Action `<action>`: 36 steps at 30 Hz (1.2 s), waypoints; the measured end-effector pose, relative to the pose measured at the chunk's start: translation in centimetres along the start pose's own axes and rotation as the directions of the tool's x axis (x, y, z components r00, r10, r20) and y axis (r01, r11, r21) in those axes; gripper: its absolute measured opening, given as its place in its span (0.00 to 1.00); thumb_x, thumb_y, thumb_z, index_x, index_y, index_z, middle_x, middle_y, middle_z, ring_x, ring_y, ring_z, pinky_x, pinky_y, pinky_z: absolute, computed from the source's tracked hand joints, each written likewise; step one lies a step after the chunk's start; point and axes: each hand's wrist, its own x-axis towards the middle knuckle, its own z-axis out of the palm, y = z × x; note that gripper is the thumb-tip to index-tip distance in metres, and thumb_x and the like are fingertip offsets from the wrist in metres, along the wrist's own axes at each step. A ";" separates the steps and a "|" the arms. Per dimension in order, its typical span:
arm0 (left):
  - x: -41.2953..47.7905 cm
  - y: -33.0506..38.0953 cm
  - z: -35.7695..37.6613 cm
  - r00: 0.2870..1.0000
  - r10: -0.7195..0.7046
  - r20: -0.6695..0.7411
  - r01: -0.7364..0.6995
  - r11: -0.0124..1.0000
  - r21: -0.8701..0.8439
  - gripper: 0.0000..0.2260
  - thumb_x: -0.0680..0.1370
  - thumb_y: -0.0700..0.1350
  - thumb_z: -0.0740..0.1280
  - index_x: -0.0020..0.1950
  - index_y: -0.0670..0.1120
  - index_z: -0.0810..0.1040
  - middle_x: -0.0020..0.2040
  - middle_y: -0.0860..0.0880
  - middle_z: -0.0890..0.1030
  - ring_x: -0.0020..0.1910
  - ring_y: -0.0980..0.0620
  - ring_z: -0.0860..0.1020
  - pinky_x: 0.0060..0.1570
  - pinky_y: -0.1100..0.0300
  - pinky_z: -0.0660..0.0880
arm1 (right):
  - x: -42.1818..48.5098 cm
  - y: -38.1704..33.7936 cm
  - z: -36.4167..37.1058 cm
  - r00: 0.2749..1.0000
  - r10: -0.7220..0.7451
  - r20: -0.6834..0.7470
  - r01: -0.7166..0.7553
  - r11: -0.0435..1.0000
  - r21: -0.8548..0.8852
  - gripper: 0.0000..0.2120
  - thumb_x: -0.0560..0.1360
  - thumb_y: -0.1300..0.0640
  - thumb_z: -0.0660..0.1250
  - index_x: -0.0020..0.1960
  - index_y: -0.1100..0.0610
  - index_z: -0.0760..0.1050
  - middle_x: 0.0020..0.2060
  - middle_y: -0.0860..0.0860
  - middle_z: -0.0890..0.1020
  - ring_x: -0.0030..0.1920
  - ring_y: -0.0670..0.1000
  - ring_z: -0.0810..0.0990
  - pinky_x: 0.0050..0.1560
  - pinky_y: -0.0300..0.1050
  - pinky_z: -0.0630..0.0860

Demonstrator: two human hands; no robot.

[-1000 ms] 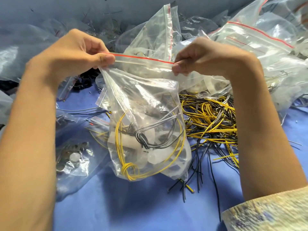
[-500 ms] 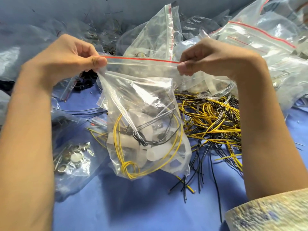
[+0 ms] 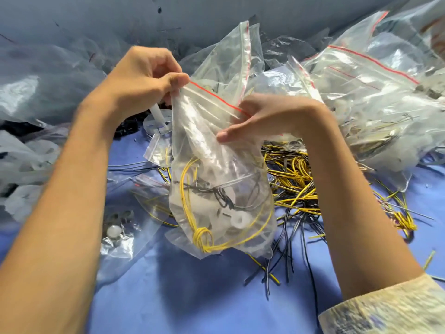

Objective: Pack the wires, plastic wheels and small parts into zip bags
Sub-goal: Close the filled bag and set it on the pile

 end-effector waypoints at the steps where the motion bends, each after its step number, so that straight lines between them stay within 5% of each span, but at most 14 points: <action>1: 0.1 0.1 -0.1 1.000 0.008 -0.007 -0.008 1.000 0.005 0.06 0.78 0.39 0.66 0.41 0.44 0.74 0.28 0.54 0.77 0.25 0.62 0.74 0.29 0.73 0.69 | -0.1 -0.2 -0.1 1.000 -0.005 -0.006 0.005 1.000 0.012 0.24 0.67 0.35 0.70 0.28 0.54 0.71 0.22 0.44 0.70 0.25 0.43 0.67 0.27 0.39 0.62; 7: 0.5 0.1 -1.2 0.999 -0.020 0.040 0.020 1.000 -0.005 0.04 0.78 0.47 0.66 0.44 0.50 0.73 0.37 0.50 0.78 0.28 0.63 0.75 0.30 0.72 0.71 | -0.6 -1.9 -0.4 0.976 -0.193 -0.103 0.215 0.934 0.284 0.22 0.77 0.51 0.65 0.28 0.53 0.63 0.23 0.45 0.61 0.25 0.44 0.57 0.24 0.39 0.53; 11: 0.5 -0.6 -2.5 0.996 -0.065 0.057 0.062 0.997 0.044 0.15 0.74 0.59 0.64 0.53 0.51 0.74 0.48 0.48 0.81 0.40 0.56 0.75 0.37 0.66 0.71 | 1.1 -3.7 1.6 0.961 -0.184 -0.208 0.257 0.872 0.417 0.19 0.80 0.53 0.61 0.31 0.52 0.63 0.22 0.42 0.61 0.24 0.42 0.57 0.23 0.36 0.53; 14: 0.6 -0.8 -3.1 0.997 -0.077 0.008 0.077 0.997 0.019 0.17 0.76 0.59 0.62 0.58 0.50 0.73 0.58 0.45 0.79 0.49 0.53 0.75 0.43 0.60 0.70 | 2.5 -4.5 2.8 0.946 -0.134 -0.294 0.280 0.795 0.539 0.18 0.81 0.55 0.59 0.33 0.53 0.64 0.19 0.42 0.61 0.20 0.41 0.56 0.20 0.34 0.52; 21: 0.8 -1.3 -5.4 0.981 -0.007 -0.195 0.022 0.997 0.078 0.17 0.77 0.61 0.61 0.60 0.53 0.66 0.45 0.61 0.72 0.40 0.70 0.71 0.36 0.79 0.66 | 5.3 -7.2 1.3 0.891 0.074 -0.447 0.346 0.526 0.777 0.23 0.80 0.63 0.55 0.27 0.54 0.61 0.18 0.47 0.61 0.18 0.44 0.58 0.23 0.36 0.56; 24: 0.9 -1.6 -5.8 0.962 -0.007 -0.275 0.049 0.988 0.146 0.26 0.75 0.66 0.59 0.66 0.51 0.68 0.56 0.60 0.75 0.52 0.64 0.74 0.48 0.80 0.63 | 6.4 -8.8 0.3 0.892 0.118 -0.437 0.389 0.295 0.873 0.18 0.81 0.64 0.52 0.32 0.58 0.64 0.23 0.54 0.67 0.23 0.52 0.68 0.33 0.52 0.75; 26: 0.9 -1.4 -5.5 0.930 0.032 -0.367 0.055 0.973 0.224 0.34 0.74 0.69 0.58 0.71 0.47 0.67 0.65 0.55 0.72 0.60 0.59 0.69 0.55 0.74 0.61 | 7.0 -9.7 0.4 0.899 0.159 -0.408 0.372 0.216 0.903 0.15 0.81 0.64 0.50 0.36 0.59 0.64 0.33 0.60 0.67 0.32 0.60 0.68 0.50 0.71 0.71; 28: 0.8 -1.0 -5.2 0.904 0.067 -0.422 0.051 0.964 0.260 0.35 0.75 0.69 0.57 0.73 0.46 0.65 0.70 0.48 0.69 0.60 0.59 0.65 0.53 0.82 0.57 | 7.5 -9.7 0.7 0.895 0.200 -0.399 0.378 0.135 0.916 0.15 0.82 0.63 0.50 0.37 0.62 0.64 0.33 0.60 0.69 0.31 0.60 0.69 0.50 0.66 0.71; 29: 0.7 -1.0 -5.1 0.909 0.082 -0.408 0.033 0.963 0.267 0.36 0.75 0.69 0.56 0.74 0.46 0.63 0.73 0.47 0.66 0.63 0.59 0.63 0.57 0.81 0.54 | 7.6 -9.4 0.9 0.889 0.223 -0.400 0.390 0.087 0.917 0.15 0.82 0.63 0.49 0.38 0.64 0.66 0.33 0.60 0.72 0.30 0.59 0.73 0.50 0.61 0.74; 32: 1.1 -1.6 -4.6 0.980 -0.001 -0.198 0.063 0.951 0.304 0.40 0.73 0.71 0.57 0.77 0.48 0.58 0.76 0.45 0.58 0.74 0.49 0.57 0.74 0.55 0.52 | 8.4 -7.1 1.5 0.893 0.268 -0.362 0.387 -0.044 0.921 0.13 0.80 0.68 0.53 0.40 0.66 0.71 0.34 0.60 0.78 0.33 0.57 0.79 0.47 0.58 0.79; 34: 1.4 -2.4 -3.7 0.987 -0.149 0.063 0.111 0.908 0.403 0.40 0.72 0.68 0.60 0.77 0.45 0.58 0.77 0.43 0.57 0.75 0.46 0.57 0.75 0.53 0.51 | 8.9 -5.0 2.1 0.884 0.342 -0.318 0.318 0.058 0.946 0.14 0.76 0.70 0.54 0.36 0.64 0.73 0.28 0.57 0.79 0.29 0.54 0.79 0.39 0.52 0.80; 36: 1.2 -3.1 -2.4 0.911 -0.300 0.282 0.122 0.852 0.509 0.40 0.73 0.62 0.63 0.78 0.44 0.51 0.79 0.46 0.52 0.77 0.51 0.52 0.73 0.62 0.46 | 9.0 -3.2 2.8 0.872 0.401 -0.279 0.225 0.178 0.958 0.14 0.77 0.69 0.53 0.35 0.63 0.72 0.23 0.53 0.77 0.23 0.49 0.78 0.30 0.44 0.78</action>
